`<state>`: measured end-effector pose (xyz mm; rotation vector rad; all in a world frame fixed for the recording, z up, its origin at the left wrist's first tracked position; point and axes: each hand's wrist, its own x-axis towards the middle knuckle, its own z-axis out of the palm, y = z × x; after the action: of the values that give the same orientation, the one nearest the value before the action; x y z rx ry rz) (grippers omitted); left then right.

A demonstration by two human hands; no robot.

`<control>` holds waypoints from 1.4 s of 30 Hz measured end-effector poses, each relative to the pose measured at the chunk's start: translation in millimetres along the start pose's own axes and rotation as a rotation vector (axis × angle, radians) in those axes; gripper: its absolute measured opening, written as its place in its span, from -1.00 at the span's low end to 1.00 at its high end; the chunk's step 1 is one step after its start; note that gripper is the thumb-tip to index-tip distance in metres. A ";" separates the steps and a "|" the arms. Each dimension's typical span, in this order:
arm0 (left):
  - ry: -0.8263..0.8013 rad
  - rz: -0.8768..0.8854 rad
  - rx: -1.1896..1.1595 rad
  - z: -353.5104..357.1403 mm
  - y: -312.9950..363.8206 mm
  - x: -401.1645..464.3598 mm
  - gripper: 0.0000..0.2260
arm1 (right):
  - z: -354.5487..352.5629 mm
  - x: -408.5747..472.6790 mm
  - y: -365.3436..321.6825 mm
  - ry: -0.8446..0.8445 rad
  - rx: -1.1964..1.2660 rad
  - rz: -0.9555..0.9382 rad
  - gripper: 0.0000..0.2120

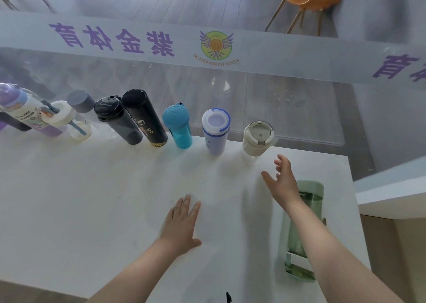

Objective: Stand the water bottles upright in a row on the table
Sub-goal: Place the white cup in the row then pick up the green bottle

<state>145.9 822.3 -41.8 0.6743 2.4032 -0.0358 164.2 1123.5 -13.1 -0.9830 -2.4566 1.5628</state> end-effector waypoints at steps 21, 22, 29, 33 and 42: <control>-0.161 0.373 -0.305 8.6 139.1 -19.5 -0.33 | -65.0 -183.8 107.3 0.095 -0.003 0.159 -0.37; -0.172 0.385 -0.341 8.2 147.4 -19.6 -0.32 | -64.2 -183.8 108.3 0.095 0.011 0.167 -0.34; -0.313 0.357 -0.612 15.5 188.2 -21.3 -0.18 | -61.0 -180.9 108.5 0.080 -0.027 0.212 -0.29; -0.319 0.389 -0.766 24.0 196.8 -27.4 -0.17 | -61.8 -181.8 107.4 0.073 0.041 0.248 -0.35; -0.117 0.378 -0.845 16.6 178.0 -43.9 -0.19 | -61.7 -197.9 84.6 0.046 0.163 0.212 -0.49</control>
<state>269.4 953.7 -4.9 0.6585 1.8774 1.0010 384.8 1087.9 -0.4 -1.2689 -2.2137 1.7476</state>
